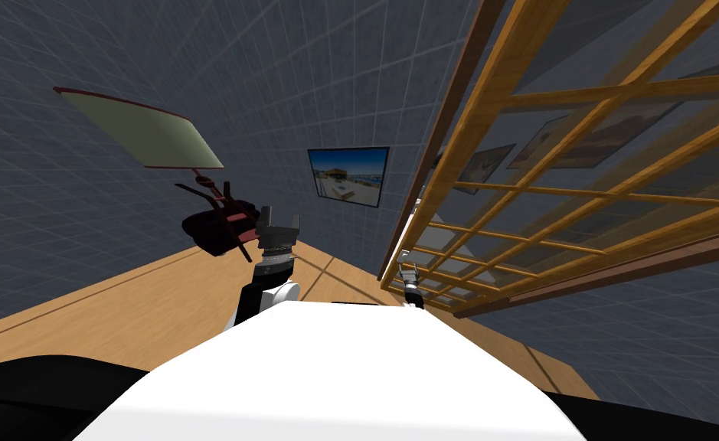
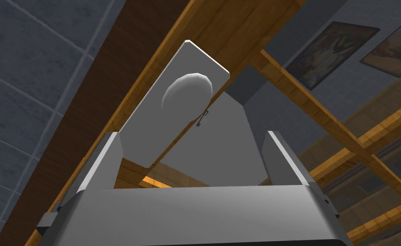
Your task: Pull the door open
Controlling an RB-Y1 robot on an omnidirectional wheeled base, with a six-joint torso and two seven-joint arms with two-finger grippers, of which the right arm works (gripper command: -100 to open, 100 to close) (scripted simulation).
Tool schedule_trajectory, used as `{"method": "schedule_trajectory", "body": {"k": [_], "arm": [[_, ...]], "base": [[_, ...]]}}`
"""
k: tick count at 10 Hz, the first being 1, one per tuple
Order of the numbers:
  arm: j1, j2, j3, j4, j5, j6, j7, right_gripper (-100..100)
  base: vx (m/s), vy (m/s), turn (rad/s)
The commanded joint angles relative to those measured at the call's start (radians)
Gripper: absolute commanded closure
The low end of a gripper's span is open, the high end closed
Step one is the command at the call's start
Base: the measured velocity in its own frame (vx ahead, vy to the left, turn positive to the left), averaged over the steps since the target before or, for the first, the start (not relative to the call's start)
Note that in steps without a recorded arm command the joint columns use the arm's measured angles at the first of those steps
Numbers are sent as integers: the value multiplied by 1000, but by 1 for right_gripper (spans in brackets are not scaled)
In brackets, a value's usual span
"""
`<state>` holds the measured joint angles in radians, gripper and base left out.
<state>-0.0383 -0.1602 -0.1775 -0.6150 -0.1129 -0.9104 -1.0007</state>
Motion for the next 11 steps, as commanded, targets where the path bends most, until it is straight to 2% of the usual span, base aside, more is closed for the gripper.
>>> {"method": "schedule_trajectory", "body": {"k": [1, 3, 8, 9, 11], "arm": [[-1, 2, 3, -5, -7, 6, -28, -100], [-12, 9, 13, -4, -35, 18, -94, -100], [-29, 19, 27, -3, -75, 35, -224, -100], [-29, 19, 27, -3, -75, 35, -229, -100], [-39, 25, 36, -2, -98, 45, -294, -100]], "base": [[-47, -16, 24], [-58, -20, 51], [-67, -11, 28], [-42, -15, 18], [-67, -20, 37]]}}
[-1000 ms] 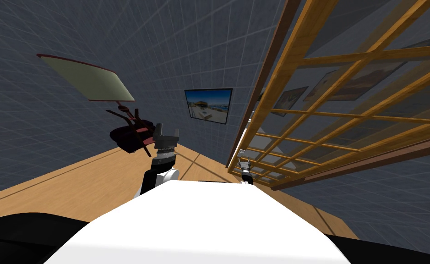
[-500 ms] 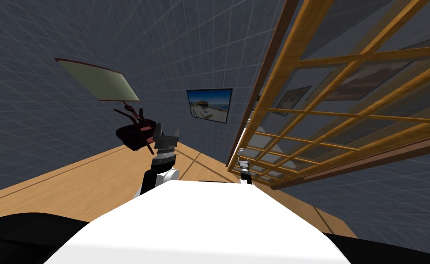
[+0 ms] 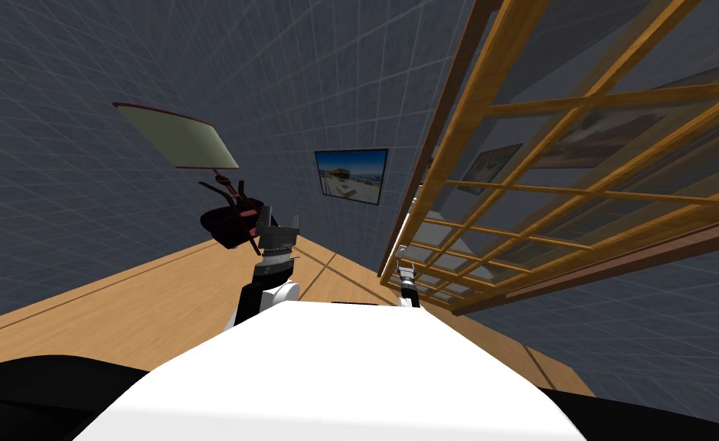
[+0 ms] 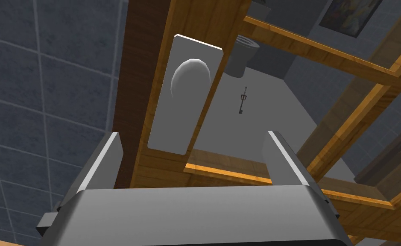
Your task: Pull the door open
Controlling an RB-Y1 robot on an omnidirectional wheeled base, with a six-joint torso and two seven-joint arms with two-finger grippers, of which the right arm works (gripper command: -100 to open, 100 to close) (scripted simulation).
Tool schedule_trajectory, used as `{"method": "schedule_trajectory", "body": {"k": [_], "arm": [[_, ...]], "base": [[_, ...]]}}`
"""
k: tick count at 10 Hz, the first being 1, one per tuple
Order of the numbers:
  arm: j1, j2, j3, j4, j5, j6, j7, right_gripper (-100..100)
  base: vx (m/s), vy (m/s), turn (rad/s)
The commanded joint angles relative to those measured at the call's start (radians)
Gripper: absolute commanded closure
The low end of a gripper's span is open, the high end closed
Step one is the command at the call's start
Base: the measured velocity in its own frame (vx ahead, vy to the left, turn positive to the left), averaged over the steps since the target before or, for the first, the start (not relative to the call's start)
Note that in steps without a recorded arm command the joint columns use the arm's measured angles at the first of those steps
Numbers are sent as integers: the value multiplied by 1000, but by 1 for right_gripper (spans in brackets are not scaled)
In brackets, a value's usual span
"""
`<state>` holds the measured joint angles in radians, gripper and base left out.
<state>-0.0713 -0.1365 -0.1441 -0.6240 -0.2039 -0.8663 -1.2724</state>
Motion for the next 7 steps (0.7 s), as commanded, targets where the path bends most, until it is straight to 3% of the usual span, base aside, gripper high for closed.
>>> {"method": "schedule_trajectory", "body": {"k": [1, 7], "arm": [[-6, 1, 2, 6, -7, 1, -32, -100], [-27, 14, 20, 8, -56, 22, -196, -100]], "base": [[-59, -12, 23], [-70, -11, 29]]}}
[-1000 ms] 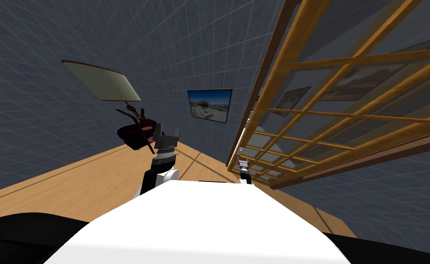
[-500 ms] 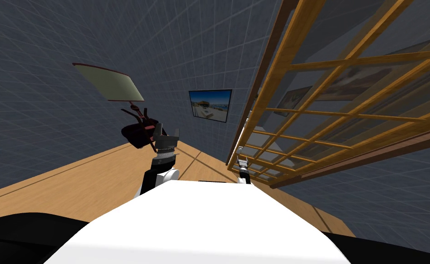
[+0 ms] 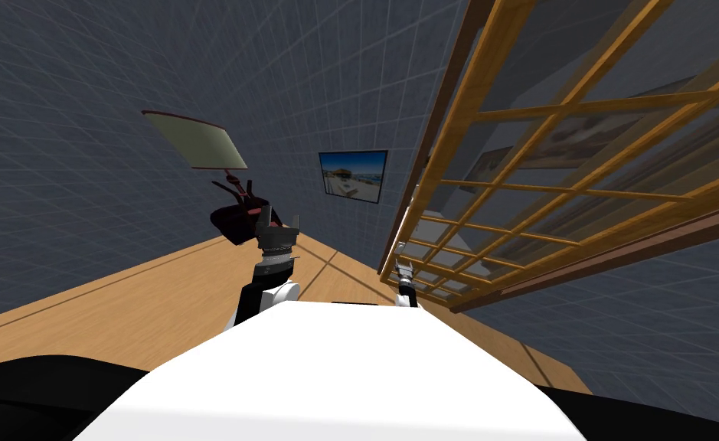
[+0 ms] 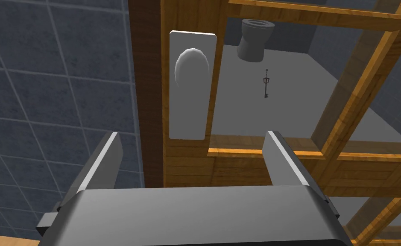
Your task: Pull the door open
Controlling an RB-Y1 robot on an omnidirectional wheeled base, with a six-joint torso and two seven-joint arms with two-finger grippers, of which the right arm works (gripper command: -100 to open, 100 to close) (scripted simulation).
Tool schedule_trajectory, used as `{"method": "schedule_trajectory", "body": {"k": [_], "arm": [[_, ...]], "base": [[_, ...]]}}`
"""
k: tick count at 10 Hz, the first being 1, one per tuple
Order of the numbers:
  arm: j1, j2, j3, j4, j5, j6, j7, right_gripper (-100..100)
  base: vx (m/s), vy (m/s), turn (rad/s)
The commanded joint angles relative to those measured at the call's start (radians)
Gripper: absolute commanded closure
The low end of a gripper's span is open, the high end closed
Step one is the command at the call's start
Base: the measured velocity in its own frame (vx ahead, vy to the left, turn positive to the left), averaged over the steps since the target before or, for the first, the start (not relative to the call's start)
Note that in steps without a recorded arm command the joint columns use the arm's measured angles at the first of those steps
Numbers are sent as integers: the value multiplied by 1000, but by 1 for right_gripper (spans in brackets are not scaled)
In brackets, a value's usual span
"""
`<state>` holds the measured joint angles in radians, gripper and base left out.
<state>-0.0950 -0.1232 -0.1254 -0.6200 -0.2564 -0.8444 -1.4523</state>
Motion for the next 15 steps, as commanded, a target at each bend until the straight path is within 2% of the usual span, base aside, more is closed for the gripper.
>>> {"method": "schedule_trajectory", "body": {"k": [1, 2, 3, 6, 8, 9, 11, 12, 13, 15], "arm": [[-5, 2, 3, 4, -8, 2, -31, -100], [-7, 3, 5, 4, -13, 4, -48, -100], [-7, 2, 4, 7, -10, 1, -36, -100], [9, -32, -5, 17, -18, -11, -73, -100], [23, -62, -13, 26, -25, -21, -102, -100], [33, -83, -19, 32, -29, -29, -122, -100], [44, -106, -25, 39, -35, -37, -145, -100], [48, -97, -22, 23, -33, -29, -135, -100], [48, -97, -22, 23, -33, -29, -135, 100], [48, -97, -22, 23, -33, -29, -135, 100]], "base": [[-58, -13, 16], [-42, -15, 16], [-17, -6, 4], [148, -2, 81], [233, -10, 101], [249, -25, 129], [217, -20, 90], [78, -6, 3], [-11, 0, -11], [-29, -2, 5]]}}
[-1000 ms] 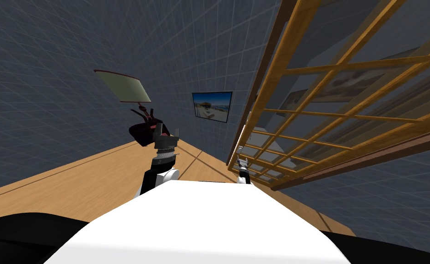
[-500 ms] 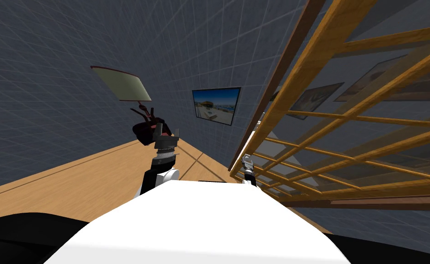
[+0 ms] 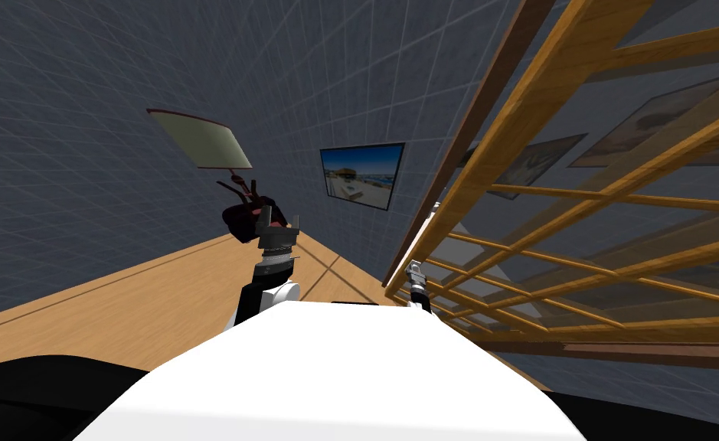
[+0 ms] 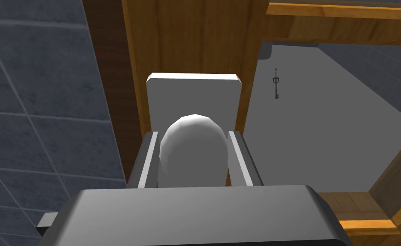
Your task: Pull the door open
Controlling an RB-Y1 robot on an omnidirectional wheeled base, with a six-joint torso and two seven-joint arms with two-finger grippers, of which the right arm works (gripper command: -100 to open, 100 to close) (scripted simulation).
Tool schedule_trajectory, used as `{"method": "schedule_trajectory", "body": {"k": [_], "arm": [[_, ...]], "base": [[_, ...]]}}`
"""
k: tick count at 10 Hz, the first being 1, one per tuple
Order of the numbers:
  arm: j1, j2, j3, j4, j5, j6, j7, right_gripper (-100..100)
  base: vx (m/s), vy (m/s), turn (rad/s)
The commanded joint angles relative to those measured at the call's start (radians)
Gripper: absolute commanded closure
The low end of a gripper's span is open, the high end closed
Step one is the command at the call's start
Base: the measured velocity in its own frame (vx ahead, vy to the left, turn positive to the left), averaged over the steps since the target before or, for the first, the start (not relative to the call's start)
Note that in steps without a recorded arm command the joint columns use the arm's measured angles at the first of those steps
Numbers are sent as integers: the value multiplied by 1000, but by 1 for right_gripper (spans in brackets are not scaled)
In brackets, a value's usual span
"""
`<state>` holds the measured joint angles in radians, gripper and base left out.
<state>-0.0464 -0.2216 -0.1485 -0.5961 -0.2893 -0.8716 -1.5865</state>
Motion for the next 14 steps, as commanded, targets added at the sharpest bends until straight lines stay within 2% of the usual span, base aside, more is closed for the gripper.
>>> {"method": "schedule_trajectory", "body": {"k": [1, 3, 4, 10, 12, 13, 14], "arm": [[0, 1, 1, -1, 0, -1, -1, 100], [0, 1, 1, -1, 0, -1, -1, 100], [5, -7, 15, -2, 11, -2, -18, 100], [26, -44, 83, -14, 58, -18, -102, 100], [31, -53, 100, -17, 69, -21, -122, 100], [28, -49, 95, -15, 66, -18, -114, 100], [41, -59, 114, -20, 80, -25, -136, 100]], "base": [[-14, 1, 5], [0, 0, 0], [-125, -16, 86], [-229, -15, 92], [-240, -26, 81], [-113, -1, 22], [-147, -29, 79]]}}
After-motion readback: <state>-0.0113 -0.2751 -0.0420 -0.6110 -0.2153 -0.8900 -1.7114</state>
